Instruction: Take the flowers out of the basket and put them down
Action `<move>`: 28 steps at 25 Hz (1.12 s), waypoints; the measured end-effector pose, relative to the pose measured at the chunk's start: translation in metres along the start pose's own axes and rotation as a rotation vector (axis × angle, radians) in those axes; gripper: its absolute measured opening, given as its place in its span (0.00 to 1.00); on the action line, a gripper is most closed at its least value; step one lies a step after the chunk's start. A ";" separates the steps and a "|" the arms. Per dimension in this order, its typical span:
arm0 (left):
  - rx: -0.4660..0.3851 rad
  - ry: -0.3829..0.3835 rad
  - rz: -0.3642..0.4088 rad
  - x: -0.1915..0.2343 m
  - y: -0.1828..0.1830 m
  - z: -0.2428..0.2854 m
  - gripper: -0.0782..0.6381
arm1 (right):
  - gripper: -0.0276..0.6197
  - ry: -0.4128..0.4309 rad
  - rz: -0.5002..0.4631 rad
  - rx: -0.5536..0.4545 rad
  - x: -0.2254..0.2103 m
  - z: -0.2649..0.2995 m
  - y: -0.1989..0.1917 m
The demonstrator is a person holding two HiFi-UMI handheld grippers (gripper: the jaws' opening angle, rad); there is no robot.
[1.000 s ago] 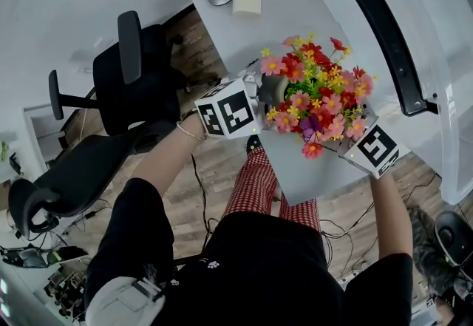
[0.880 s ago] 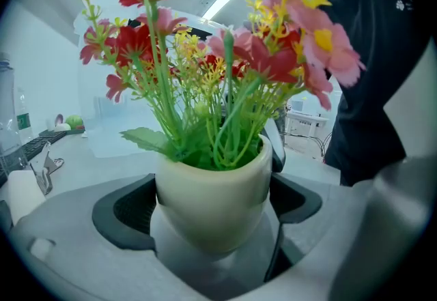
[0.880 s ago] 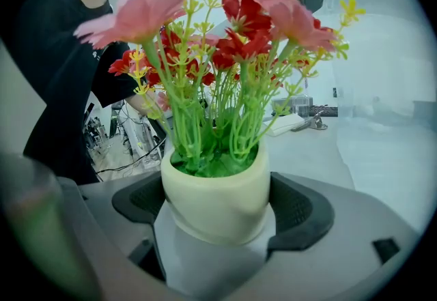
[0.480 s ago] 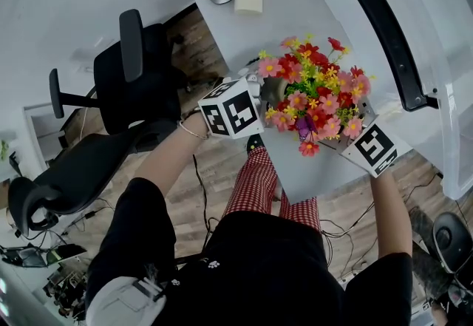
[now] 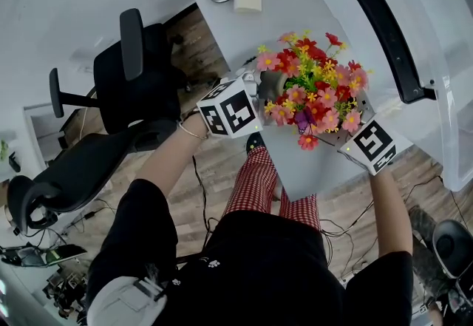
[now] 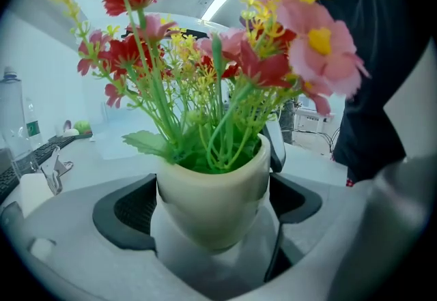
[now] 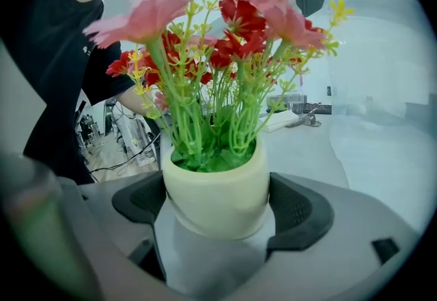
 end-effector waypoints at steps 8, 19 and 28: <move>-0.039 0.040 -0.045 -0.005 0.001 -0.009 0.83 | 0.76 -0.020 0.035 -0.059 0.005 -0.007 0.000; -0.042 0.105 -0.084 -0.022 0.010 -0.022 0.83 | 0.75 -0.076 0.033 -0.106 0.014 -0.026 0.008; -0.062 0.172 -0.106 -0.043 0.024 -0.038 0.81 | 0.75 -0.136 0.114 -0.170 0.031 -0.043 0.008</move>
Point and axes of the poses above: the fingertips, and each gripper's own axes: z forward along the fingers, x to its left, y out of its top, the point moved 10 cm from there along -z, backward along the fingers, and after that the axes turned 9 degrees about z, right-handed, at the moved point
